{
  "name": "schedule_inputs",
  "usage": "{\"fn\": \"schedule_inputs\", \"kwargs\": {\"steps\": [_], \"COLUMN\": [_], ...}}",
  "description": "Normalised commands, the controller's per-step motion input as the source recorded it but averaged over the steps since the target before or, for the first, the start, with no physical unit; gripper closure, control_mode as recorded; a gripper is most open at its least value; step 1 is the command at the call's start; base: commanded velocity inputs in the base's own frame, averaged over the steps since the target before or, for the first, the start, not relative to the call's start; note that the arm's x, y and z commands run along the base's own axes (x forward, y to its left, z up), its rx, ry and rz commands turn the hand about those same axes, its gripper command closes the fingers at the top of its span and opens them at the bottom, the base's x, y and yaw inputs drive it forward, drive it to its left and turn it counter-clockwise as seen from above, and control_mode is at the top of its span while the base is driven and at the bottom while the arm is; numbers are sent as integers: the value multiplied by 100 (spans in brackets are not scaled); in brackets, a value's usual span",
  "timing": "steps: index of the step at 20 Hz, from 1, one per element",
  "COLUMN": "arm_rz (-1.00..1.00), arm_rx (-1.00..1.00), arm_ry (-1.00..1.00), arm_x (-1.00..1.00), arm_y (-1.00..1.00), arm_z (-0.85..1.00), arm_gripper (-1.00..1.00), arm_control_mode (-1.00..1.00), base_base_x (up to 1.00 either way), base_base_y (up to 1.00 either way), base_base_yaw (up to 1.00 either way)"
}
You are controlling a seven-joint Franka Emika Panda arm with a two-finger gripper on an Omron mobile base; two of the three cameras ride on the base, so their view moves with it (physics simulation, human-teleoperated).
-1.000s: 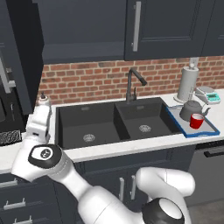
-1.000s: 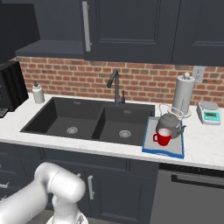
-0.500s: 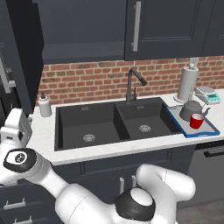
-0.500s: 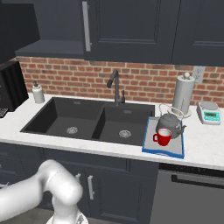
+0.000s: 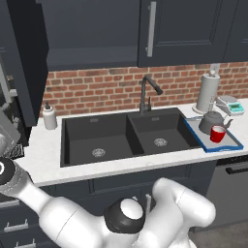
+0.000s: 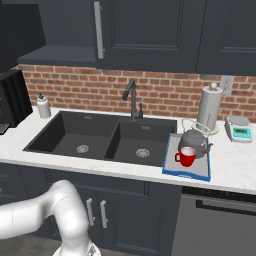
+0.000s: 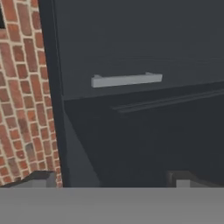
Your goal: Pick the kettle from the counter and place it on the tray. Then pick the mug from the cabinet and place it on the tray. Then close the cabinet doors.
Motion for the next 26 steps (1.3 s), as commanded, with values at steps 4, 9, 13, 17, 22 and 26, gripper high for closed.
{"fn": "schedule_inputs", "kwargs": {"steps": [4, 9, 13, 17, 22, 26], "arm_rz": [-9, -4, 0, 0, 0, 0], "arm_rx": [0, 0, 0, 0, 0, 0], "arm_ry": [0, 0, 0, 0, 0, 1], "arm_x": [0, 0, 0, 1, 7, 13], "arm_y": [-1, -30, -60, -74, -84, -87], "arm_z": [42, 21, 7, 8, 13, 14], "arm_gripper": [-100, -100, -100, -100, -100, -100], "arm_control_mode": [-100, -100, -100, -100, -100, -100], "base_base_x": [0, 0, 0, 0, 0, 0], "base_base_y": [0, 0, 0, 0, 0, 0], "base_base_yaw": [0, 0, 0, 0, 0, 0]}}
